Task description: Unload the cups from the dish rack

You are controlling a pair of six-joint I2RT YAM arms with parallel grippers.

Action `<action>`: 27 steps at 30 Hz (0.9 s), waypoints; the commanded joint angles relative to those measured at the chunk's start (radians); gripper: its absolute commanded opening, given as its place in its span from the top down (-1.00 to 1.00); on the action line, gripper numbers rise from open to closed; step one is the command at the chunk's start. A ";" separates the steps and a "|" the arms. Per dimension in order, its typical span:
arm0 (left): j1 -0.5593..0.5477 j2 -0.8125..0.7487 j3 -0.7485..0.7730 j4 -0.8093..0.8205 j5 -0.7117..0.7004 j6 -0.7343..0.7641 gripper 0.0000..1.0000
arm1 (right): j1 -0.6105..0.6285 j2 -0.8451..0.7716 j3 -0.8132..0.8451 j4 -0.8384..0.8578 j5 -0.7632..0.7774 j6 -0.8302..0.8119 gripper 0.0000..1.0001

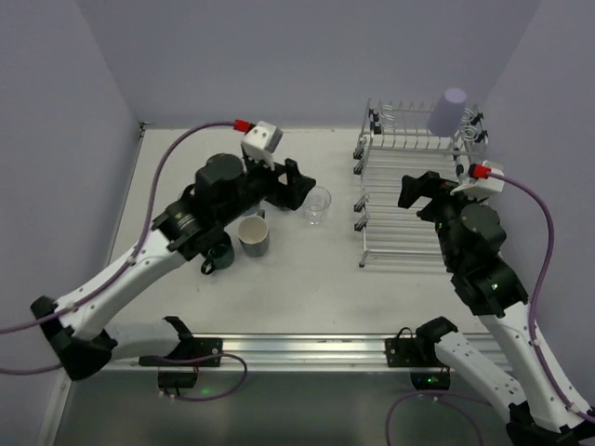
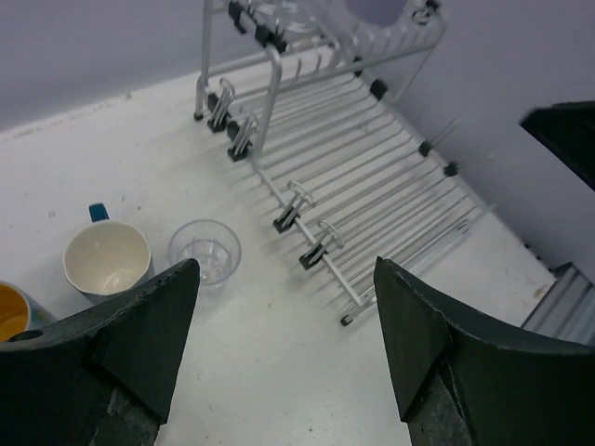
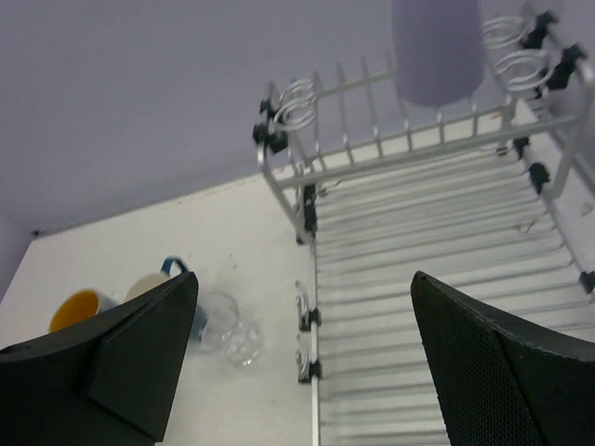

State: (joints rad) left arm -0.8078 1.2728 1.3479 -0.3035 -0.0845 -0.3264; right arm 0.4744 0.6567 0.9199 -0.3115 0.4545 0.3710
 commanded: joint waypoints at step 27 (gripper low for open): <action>-0.007 -0.655 -0.553 -0.092 -0.169 0.124 -0.73 | -0.470 1.106 1.025 -0.184 -0.047 -0.233 -0.98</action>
State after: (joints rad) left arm -0.8082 0.6250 0.8036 -0.4389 -0.2684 -0.2237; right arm 0.0116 1.7233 1.8694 -0.4629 0.3779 0.1925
